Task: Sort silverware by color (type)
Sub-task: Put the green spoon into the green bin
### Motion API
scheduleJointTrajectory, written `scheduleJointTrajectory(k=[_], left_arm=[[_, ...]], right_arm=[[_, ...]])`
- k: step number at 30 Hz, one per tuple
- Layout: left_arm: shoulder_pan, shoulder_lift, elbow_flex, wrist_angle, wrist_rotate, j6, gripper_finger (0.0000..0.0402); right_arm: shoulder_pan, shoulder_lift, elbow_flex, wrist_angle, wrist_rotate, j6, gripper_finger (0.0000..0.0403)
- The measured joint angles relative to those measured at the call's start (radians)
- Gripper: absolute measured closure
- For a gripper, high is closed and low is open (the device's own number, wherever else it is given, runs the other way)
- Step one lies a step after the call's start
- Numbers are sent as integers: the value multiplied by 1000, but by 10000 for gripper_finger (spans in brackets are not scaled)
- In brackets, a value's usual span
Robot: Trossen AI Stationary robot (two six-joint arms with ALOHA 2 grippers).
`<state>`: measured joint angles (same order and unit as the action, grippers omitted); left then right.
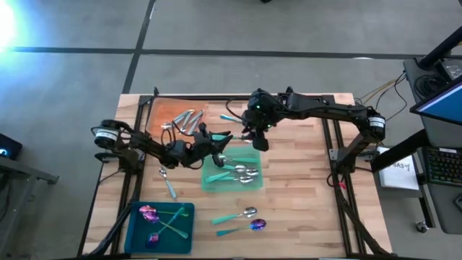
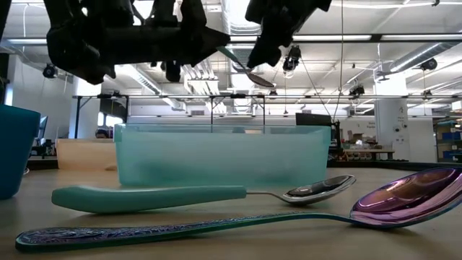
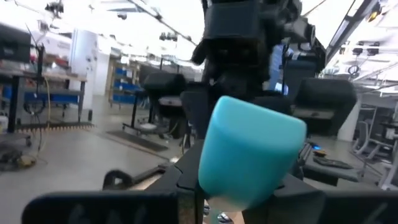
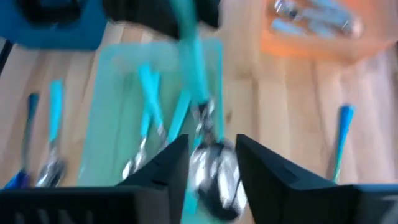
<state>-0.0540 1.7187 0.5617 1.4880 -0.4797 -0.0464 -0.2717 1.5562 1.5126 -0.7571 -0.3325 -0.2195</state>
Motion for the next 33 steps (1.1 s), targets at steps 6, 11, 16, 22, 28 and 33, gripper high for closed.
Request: scheduleJointTrajectory(k=[6,11,16,22,28,33], left_arm=[[-4,0,-2,-137,69,-153,356],[-16,1,-2,-269,138,-270,356],[-16,2,-2,-344,201,-367,356],[-23,2,-2,-421,229,-408,351],[-23,2,-2,-495,256,-467,261],[-21,-1,-2,-496,256,-465,221]], right_arm=[[1,0,53,-167,-1,29,237],[1,0,58,-210,-4,64,231],[1,0,57,-211,-4,66,230],[1,0,57,-229,-4,78,230],[1,3,50,-240,-4,85,229],[1,3,36,-240,-4,81,229]])
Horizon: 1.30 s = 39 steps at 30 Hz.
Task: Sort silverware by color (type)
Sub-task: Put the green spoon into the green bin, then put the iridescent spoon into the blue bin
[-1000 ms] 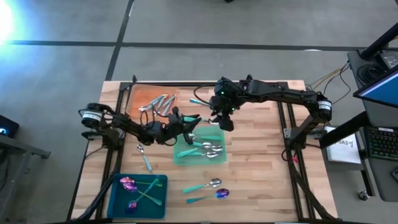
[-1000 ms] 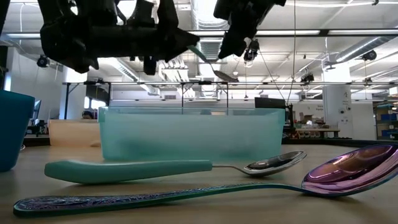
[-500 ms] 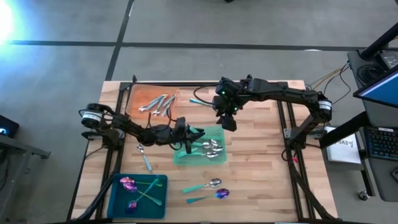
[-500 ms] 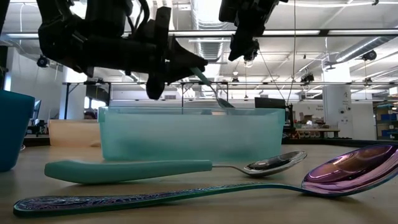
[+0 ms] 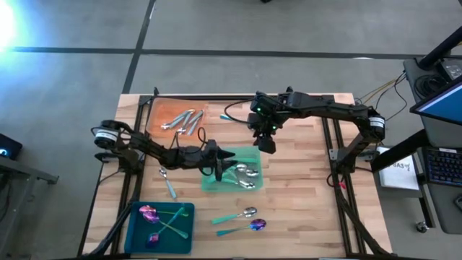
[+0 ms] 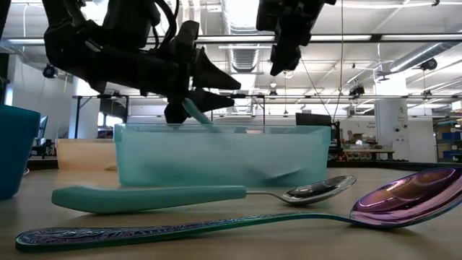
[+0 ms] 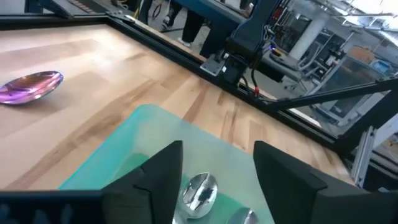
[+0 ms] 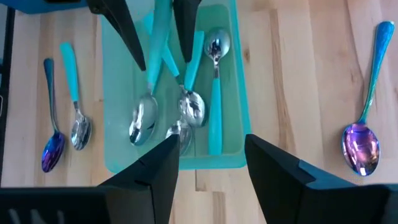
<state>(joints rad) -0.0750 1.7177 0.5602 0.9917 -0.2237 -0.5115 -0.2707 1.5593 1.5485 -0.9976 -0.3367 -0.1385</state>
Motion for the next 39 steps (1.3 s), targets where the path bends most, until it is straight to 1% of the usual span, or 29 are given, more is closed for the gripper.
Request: scheduleJointTrajectory(k=[4,9,13,16,17,19,21,22,25,28,33,36,39], left_arm=[[13,-30,0,-39,1,43,219],[37,-103,0,-129,0,82,226],[40,-161,0,-179,-2,84,229],[43,-203,0,-224,-2,120,229],[46,-216,0,-238,-4,132,229],[52,-236,0,-263,-32,136,229],[54,-253,0,-288,-66,133,229],[54,-263,0,-302,-81,132,229],[53,-284,0,-349,-105,126,229],[53,-295,0,-378,-108,113,229],[53,-298,0,-387,-109,110,229],[53,-298,0,-397,-110,110,229],[53,-298,0,-401,-117,110,229]], right_arm=[[0,0,-26,0,6,-20,229],[0,0,-67,0,83,-32,229],[5,0,-106,-1,76,7,229],[12,0,-129,17,88,-41,229],[13,0,-137,37,111,-55,229],[10,0,-157,112,191,-64,229],[-3,0,-187,216,268,-70,229],[-13,2,-203,273,285,-71,229],[-50,24,-236,394,278,-74,229],[-98,65,-239,437,277,-83,229],[-177,150,-227,465,276,-107,229],[-204,197,-218,466,247,-123,229],[-216,233,-214,486,242,-137,229]])
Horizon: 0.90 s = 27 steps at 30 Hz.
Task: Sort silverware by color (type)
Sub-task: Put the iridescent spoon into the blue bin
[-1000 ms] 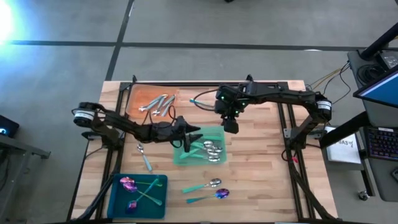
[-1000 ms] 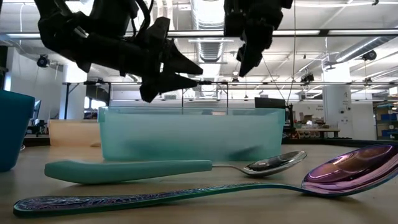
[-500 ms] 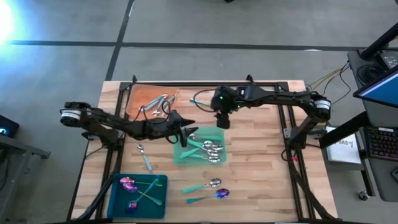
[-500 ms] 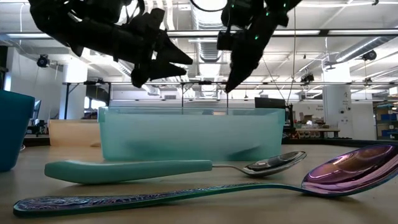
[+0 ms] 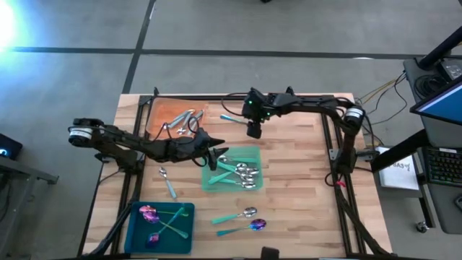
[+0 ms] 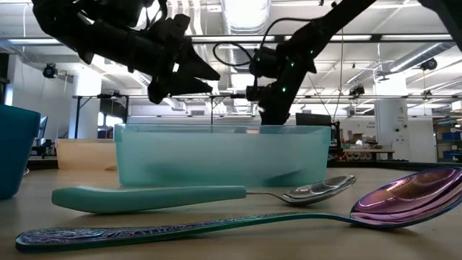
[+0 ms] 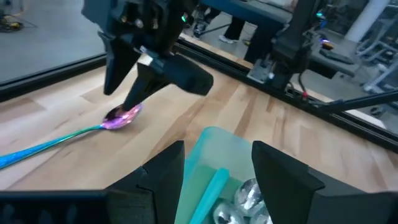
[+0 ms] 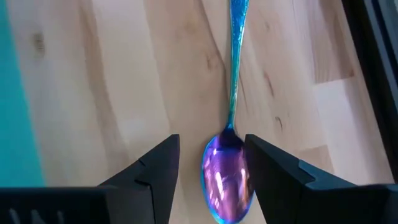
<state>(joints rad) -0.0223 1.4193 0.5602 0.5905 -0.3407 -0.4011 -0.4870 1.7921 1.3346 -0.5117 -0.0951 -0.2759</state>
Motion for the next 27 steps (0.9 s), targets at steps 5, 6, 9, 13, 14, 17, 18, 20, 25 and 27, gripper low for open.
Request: scheduleJointTrajectory(k=[5,6,9,13,14,17,18,20,25,27], left_arm=[[0,-5,0,-37,-64,0,229],[0,-8,0,-45,-70,-1,229],[1,-17,0,-67,-74,0,229],[2,-27,0,-78,-94,0,229],[5,-28,0,-79,-96,0,229],[7,-32,0,-84,-98,20,229],[7,-32,0,-83,-100,26,229],[7,-32,0,-84,-115,27,229],[7,-32,0,-85,-132,30,229],[7,-32,0,-85,-133,30,229]], right_arm=[[-5,41,0,53,-11,-15,229],[-5,46,0,61,-11,-16,229],[-6,60,0,85,-13,-31,229],[-15,72,1,104,-10,-40,229],[-19,74,1,105,-10,-41,229],[-28,75,1,119,-9,-39,229],[-31,75,1,124,-10,-39,229],[-35,75,1,142,-11,-39,229],[-39,107,0,154,-15,-25,229],[-40,129,0,155,-17,-25,229]])
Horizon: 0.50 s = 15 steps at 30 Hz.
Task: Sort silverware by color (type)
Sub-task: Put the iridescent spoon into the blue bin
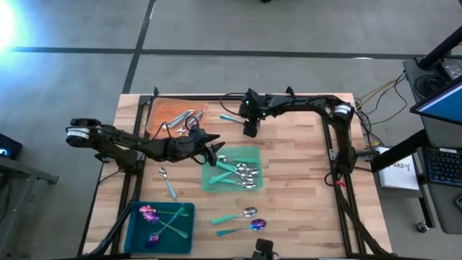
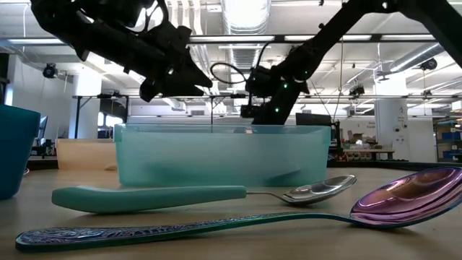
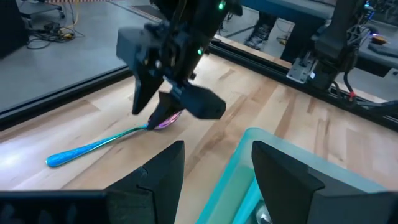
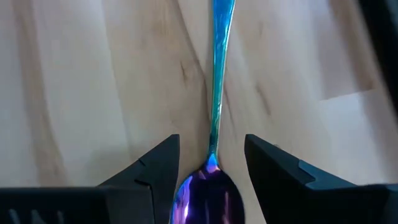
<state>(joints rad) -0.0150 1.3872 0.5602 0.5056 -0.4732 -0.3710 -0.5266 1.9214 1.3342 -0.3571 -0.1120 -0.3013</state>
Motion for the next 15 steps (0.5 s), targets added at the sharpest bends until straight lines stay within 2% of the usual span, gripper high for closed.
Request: scheduleJointTrajectory(k=[10,15], left_arm=[[0,0,0,-5,-15,0,229],[0,0,0,-6,-16,3,229]], right_arm=[[-11,98,59,-4,-15,-14,230],[-19,102,63,-10,-68,-22,257]])
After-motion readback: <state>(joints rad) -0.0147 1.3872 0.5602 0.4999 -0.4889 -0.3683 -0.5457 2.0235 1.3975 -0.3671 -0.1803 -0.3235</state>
